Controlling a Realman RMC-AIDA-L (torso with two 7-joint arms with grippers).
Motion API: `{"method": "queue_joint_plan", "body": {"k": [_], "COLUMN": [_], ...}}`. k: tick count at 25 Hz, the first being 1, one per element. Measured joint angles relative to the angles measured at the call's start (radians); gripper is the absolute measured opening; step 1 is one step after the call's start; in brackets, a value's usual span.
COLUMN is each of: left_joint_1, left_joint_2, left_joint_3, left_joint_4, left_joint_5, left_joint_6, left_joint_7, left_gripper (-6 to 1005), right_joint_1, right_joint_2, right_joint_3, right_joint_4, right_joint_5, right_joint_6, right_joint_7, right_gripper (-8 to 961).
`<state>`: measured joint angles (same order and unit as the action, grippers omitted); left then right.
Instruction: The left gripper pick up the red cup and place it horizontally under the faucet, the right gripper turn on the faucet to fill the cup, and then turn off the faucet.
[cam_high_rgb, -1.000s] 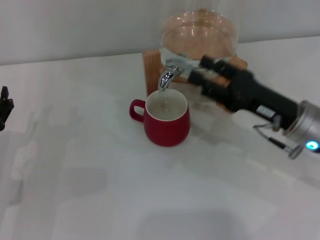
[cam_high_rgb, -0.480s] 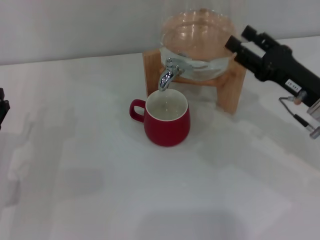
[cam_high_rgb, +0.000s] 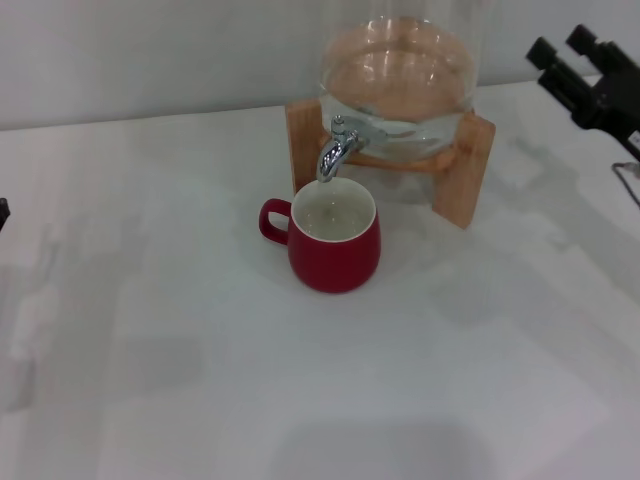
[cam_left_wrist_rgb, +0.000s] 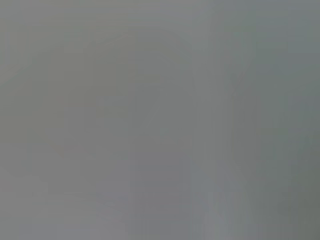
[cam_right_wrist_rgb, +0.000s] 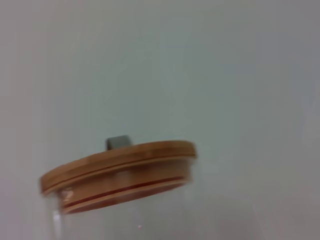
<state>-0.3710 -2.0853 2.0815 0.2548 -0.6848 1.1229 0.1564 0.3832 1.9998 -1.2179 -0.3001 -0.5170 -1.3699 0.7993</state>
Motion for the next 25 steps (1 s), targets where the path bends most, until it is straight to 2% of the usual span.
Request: {"method": "queue_joint_plan", "body": {"k": [9,18,25], "left_joint_1": [-0.017,-0.020,-0.022], "left_joint_2": [0.001,-0.003,0.000], "left_joint_3": [-0.002,-0.001,-0.001], "left_joint_4": [-0.001,0.006,0.007], "left_joint_5": [-0.105,-0.246,-0.276], "left_joint_6": [0.000,0.000,0.010], "left_joint_7": [0.000,-0.007,-0.054], "left_gripper": [880,880,880], "right_joint_1": [-0.001,0.011,0.032], "right_joint_2": [0.010,0.021,0.019], "right_joint_3": [0.101,0.213,0.230], "right_joint_4": [0.000,0.022,0.067], "right_joint_5": [0.009,0.022,0.099], "right_joint_6": [0.080,0.154,0.148], "right_joint_7": [-0.114,-0.308,-0.379], "right_gripper": [721,721,721]}}
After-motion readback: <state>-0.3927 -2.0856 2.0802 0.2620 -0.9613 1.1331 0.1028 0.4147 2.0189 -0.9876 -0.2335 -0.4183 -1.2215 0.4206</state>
